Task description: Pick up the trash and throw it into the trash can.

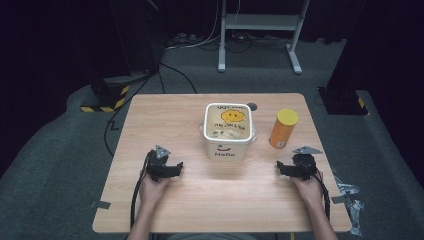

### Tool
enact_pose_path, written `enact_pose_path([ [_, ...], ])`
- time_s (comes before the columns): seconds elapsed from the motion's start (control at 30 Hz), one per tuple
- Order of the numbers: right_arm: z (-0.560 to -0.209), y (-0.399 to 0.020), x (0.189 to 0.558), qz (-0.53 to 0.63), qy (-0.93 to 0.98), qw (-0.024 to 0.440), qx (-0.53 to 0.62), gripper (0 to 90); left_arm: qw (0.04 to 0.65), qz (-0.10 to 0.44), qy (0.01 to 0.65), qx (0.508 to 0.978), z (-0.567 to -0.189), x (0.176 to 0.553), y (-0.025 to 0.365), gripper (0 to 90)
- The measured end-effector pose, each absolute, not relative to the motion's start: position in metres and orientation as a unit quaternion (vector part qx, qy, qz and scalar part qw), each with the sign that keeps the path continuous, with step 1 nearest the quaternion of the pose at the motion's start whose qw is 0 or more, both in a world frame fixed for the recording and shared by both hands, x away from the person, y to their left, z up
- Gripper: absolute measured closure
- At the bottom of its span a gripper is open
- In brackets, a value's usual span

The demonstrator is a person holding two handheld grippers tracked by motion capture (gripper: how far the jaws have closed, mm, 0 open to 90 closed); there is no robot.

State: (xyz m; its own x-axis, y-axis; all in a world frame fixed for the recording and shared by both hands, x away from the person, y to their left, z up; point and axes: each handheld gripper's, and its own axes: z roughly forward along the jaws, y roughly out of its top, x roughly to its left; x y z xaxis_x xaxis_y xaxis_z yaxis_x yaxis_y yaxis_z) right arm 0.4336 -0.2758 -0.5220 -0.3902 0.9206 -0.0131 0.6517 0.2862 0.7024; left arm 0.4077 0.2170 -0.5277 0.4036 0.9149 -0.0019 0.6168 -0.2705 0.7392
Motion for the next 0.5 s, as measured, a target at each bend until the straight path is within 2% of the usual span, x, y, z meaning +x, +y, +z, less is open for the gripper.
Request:
enact_pose_path([
  [0.23,-0.520,-0.279,0.433,0.299,0.766,0.214,0.526,12.0,0.339,0.220,0.500,0.766,-0.528,0.408,0.217,19.5],
  [0.5,-0.506,-0.282,0.432,0.334,0.756,0.220,0.518,11.9,0.339,0.220,0.501,0.766,-0.528,0.408,0.217,19.6],
])
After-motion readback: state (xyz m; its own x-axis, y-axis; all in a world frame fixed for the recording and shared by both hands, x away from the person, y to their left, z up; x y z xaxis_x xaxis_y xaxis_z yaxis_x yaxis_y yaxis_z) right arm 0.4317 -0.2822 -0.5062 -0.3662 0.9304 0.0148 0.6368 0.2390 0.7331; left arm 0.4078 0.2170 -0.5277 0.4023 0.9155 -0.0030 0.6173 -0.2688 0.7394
